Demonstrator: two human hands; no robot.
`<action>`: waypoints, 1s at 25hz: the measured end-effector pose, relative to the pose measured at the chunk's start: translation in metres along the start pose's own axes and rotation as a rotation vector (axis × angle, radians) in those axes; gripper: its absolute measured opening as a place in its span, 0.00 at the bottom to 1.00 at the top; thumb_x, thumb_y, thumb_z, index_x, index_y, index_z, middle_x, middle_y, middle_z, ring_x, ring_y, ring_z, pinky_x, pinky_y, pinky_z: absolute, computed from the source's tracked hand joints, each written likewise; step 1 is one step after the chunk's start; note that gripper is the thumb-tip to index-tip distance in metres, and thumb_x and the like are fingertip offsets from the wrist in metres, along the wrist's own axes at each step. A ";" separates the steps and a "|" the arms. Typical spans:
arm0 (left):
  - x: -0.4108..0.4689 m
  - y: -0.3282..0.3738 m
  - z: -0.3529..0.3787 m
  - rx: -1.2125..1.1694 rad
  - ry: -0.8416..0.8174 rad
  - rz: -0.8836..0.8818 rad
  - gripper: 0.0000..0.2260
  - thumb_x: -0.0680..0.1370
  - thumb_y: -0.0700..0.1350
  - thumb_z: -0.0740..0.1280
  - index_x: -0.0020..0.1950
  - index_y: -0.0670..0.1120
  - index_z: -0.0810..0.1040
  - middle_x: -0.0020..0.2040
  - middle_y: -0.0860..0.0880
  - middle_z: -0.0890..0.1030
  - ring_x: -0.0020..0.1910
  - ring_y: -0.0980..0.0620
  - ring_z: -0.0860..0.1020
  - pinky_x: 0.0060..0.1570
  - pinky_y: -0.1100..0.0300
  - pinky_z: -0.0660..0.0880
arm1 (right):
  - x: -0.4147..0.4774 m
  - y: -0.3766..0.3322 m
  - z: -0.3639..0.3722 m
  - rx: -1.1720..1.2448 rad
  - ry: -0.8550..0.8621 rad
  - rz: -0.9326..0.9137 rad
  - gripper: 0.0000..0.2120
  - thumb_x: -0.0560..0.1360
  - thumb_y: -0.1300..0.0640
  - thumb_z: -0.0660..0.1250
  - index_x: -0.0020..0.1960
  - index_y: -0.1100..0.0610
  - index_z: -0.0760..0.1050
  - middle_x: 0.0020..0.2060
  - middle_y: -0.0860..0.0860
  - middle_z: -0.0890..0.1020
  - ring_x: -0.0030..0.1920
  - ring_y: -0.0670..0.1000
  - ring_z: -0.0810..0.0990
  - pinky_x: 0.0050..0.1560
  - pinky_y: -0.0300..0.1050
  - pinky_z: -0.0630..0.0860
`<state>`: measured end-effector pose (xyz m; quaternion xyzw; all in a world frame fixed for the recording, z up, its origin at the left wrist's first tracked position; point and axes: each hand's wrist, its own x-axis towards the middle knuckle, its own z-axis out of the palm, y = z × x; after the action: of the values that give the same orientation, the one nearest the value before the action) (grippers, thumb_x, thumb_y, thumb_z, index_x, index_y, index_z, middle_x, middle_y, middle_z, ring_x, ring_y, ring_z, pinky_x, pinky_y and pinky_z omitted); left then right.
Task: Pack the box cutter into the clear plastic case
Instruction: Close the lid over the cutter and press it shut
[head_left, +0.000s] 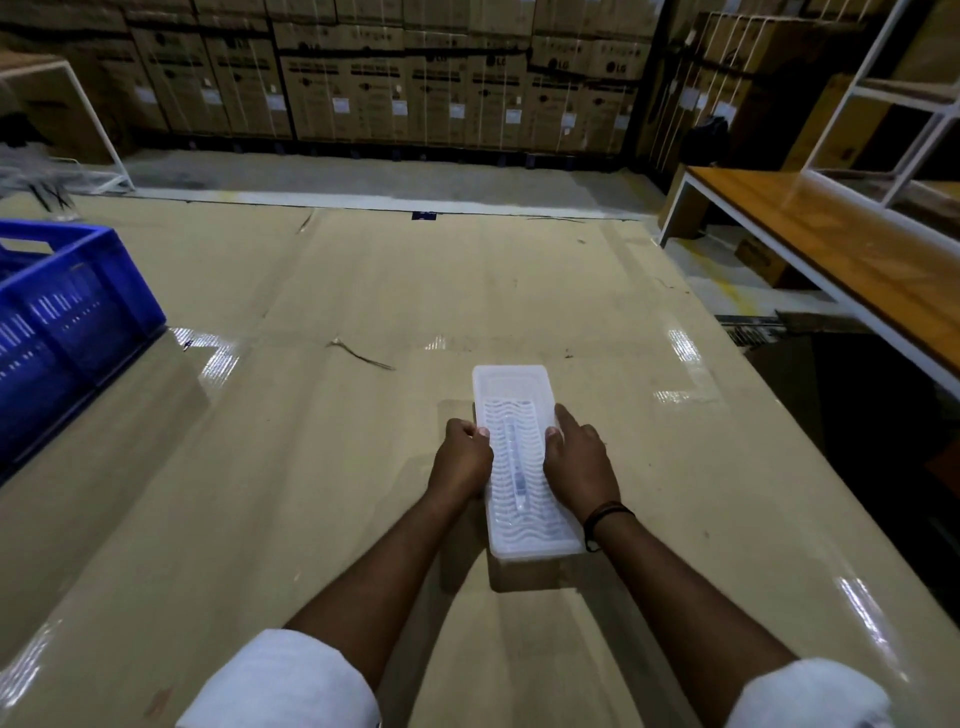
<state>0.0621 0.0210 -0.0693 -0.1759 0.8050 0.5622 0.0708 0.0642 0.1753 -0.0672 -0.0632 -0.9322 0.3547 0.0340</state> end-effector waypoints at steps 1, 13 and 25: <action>0.002 0.000 -0.001 -0.020 -0.021 -0.024 0.07 0.83 0.52 0.59 0.55 0.49 0.70 0.50 0.48 0.79 0.46 0.49 0.79 0.50 0.49 0.80 | 0.001 0.000 0.000 0.002 -0.003 0.003 0.23 0.84 0.52 0.53 0.78 0.50 0.61 0.62 0.61 0.76 0.60 0.62 0.77 0.59 0.52 0.74; 0.041 0.026 -0.002 0.421 0.030 0.229 0.31 0.80 0.47 0.56 0.83 0.56 0.53 0.60 0.40 0.82 0.53 0.39 0.81 0.46 0.54 0.74 | 0.048 -0.016 0.005 -0.144 -0.077 -0.044 0.27 0.82 0.47 0.54 0.81 0.47 0.54 0.63 0.62 0.73 0.57 0.64 0.79 0.57 0.55 0.77; 0.046 0.022 0.010 0.608 0.108 0.273 0.31 0.82 0.45 0.56 0.84 0.48 0.50 0.50 0.38 0.83 0.44 0.39 0.80 0.42 0.50 0.74 | 0.058 -0.012 0.011 -0.185 -0.085 -0.038 0.29 0.81 0.47 0.54 0.80 0.49 0.54 0.57 0.62 0.80 0.56 0.63 0.80 0.55 0.55 0.77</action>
<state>0.0102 0.0278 -0.0680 -0.0667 0.9546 0.2904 0.0014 0.0042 0.1671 -0.0665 -0.0333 -0.9626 0.2689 -0.0047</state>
